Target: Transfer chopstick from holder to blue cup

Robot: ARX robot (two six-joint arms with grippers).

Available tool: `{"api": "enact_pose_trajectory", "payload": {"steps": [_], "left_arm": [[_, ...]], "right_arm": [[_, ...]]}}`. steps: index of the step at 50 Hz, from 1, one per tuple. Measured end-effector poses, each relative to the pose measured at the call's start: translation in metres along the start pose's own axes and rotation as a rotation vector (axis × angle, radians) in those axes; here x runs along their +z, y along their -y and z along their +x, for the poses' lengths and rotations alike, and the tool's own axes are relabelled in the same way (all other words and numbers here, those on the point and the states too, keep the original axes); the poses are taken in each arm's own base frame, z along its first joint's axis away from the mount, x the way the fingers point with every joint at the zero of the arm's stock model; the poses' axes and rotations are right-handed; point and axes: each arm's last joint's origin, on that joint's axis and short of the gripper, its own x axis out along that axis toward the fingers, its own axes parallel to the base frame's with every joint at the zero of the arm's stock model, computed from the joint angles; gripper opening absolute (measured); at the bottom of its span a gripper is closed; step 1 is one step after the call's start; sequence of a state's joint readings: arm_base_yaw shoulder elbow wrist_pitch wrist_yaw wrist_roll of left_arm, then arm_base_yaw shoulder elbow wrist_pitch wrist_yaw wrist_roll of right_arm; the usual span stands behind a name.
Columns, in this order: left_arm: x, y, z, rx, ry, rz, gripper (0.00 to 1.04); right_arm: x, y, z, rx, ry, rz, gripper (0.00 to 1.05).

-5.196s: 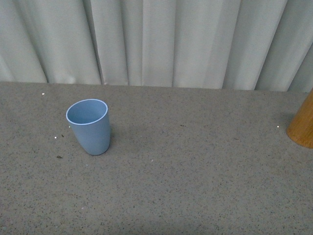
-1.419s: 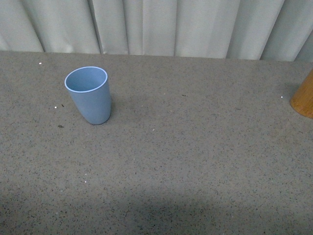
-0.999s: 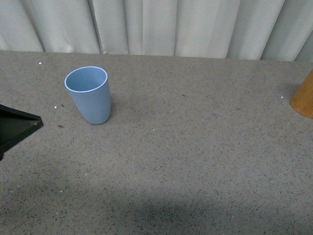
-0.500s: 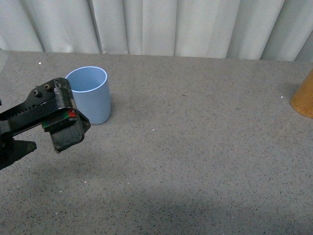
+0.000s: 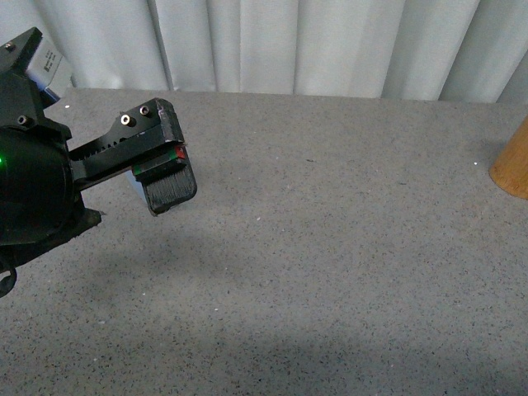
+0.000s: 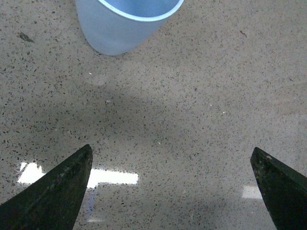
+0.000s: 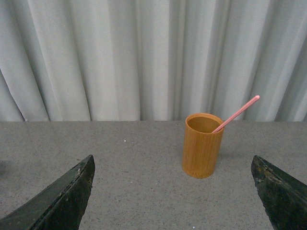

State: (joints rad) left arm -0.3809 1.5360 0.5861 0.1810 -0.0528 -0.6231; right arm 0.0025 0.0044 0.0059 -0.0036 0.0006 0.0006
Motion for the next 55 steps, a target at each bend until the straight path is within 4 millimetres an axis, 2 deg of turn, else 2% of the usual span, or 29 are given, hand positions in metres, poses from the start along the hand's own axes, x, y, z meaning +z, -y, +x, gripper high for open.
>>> {"api": "enact_pose_trajectory", "payload": {"steps": [28,47,55], "left_arm": [[0.018,0.007,0.017,0.046,0.001,-0.021,0.98],[0.023,0.006,0.032,0.079,-0.01,-0.032,0.98],[0.031,0.005,0.039,0.091,0.0,-0.047,0.98]], "right_arm": [[0.0,0.0,0.0,0.0,0.0,0.0,0.95],[0.0,0.0,0.0,0.0,0.0,0.0,0.95],[0.0,0.0,0.0,0.0,0.0,0.0,0.95]]}}
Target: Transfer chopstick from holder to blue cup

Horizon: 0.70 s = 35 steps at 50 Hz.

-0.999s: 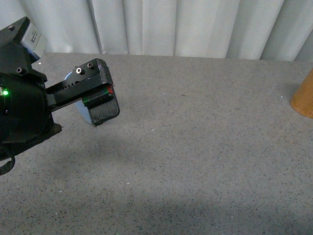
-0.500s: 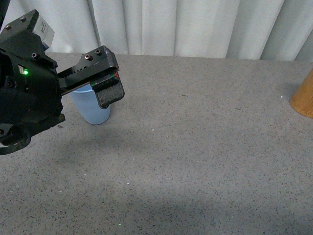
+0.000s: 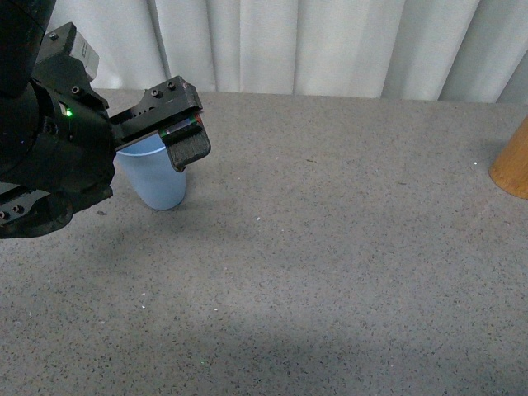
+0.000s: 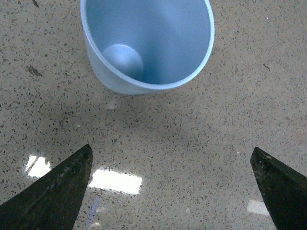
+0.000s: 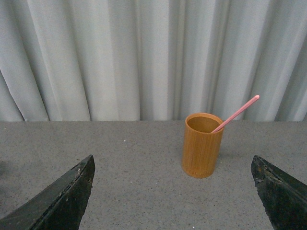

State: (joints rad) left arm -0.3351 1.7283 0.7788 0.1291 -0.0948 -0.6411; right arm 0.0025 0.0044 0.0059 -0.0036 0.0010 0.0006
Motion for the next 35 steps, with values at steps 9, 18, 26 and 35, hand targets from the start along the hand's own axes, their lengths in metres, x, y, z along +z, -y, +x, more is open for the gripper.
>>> {"api": "enact_pose_trajectory", "payload": {"steps": [9,18,26,35], "left_arm": [[0.006,-0.005,0.008,0.029,0.003,-0.017,0.98],[0.008,-0.01,0.014,0.047,-0.004,-0.032,0.98],[0.014,-0.009,0.018,0.05,0.003,-0.054,0.98],[0.023,-0.01,0.021,0.061,0.019,-0.089,0.98]], "right_arm": [[0.0,0.0,0.0,0.0,0.0,0.0,0.95],[0.0,0.0,0.0,0.0,0.0,0.0,0.95],[0.0,0.0,0.0,0.0,0.0,0.0,0.95],[0.0,0.0,0.0,0.0,0.0,0.0,0.95]]}}
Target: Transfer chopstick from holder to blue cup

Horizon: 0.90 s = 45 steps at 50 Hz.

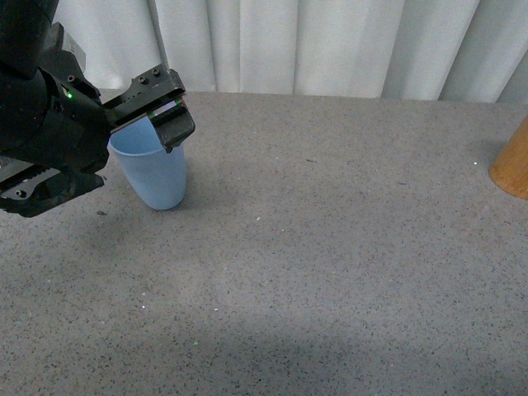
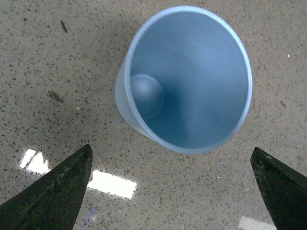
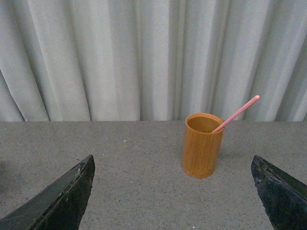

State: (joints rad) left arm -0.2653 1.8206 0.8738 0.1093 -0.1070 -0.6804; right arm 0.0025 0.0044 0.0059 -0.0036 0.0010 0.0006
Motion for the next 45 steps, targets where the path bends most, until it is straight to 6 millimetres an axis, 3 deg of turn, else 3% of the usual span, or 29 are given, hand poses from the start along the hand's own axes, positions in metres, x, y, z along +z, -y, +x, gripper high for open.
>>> {"api": "enact_pose_trajectory", "payload": {"steps": [25,45], "left_arm": [[0.019,-0.014,0.016,0.07,0.024,-0.056,0.98],[0.022,-0.02,0.025,0.104,0.025,-0.067,0.98]], "right_arm": [[0.0,0.0,0.0,0.0,0.0,0.0,0.95],[0.0,0.0,0.0,0.0,0.0,0.0,0.95]]}}
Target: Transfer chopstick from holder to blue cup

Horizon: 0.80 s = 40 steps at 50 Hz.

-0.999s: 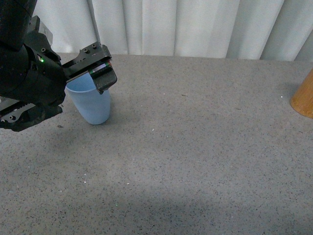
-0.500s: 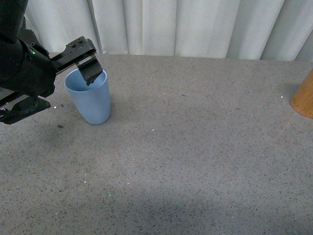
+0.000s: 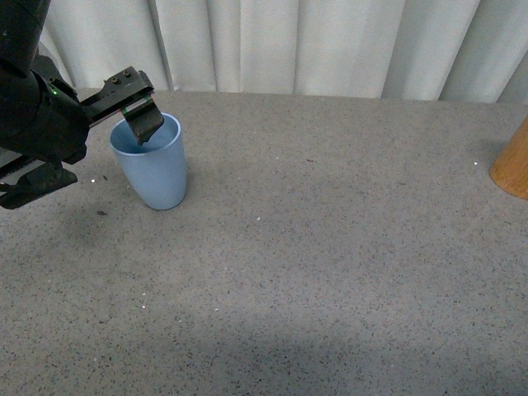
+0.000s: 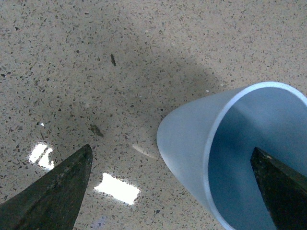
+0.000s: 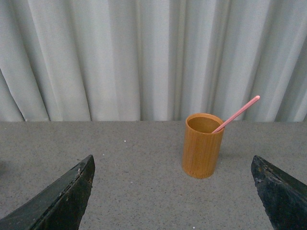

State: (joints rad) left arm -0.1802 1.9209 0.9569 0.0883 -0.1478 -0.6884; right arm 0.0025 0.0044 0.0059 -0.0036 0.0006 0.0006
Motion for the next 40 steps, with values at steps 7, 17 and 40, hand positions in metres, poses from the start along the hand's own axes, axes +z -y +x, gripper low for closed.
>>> {"api": "enact_pose_trajectory", "payload": {"steps": [7,17,40], "left_arm": [[-0.0004,-0.0011,0.0015,0.008,-0.003,0.0,0.98],[-0.0003,-0.0016,0.0015,0.022,0.005,0.003,0.83],[-0.0051,0.0043,-0.0003,-0.001,-0.012,0.017,0.05]], "right_arm": [[0.0,0.0,0.0,0.0,0.0,0.0,0.95],[0.0,0.0,0.0,0.0,0.0,0.0,0.95],[0.0,0.0,0.0,0.0,0.0,0.0,0.95]]}}
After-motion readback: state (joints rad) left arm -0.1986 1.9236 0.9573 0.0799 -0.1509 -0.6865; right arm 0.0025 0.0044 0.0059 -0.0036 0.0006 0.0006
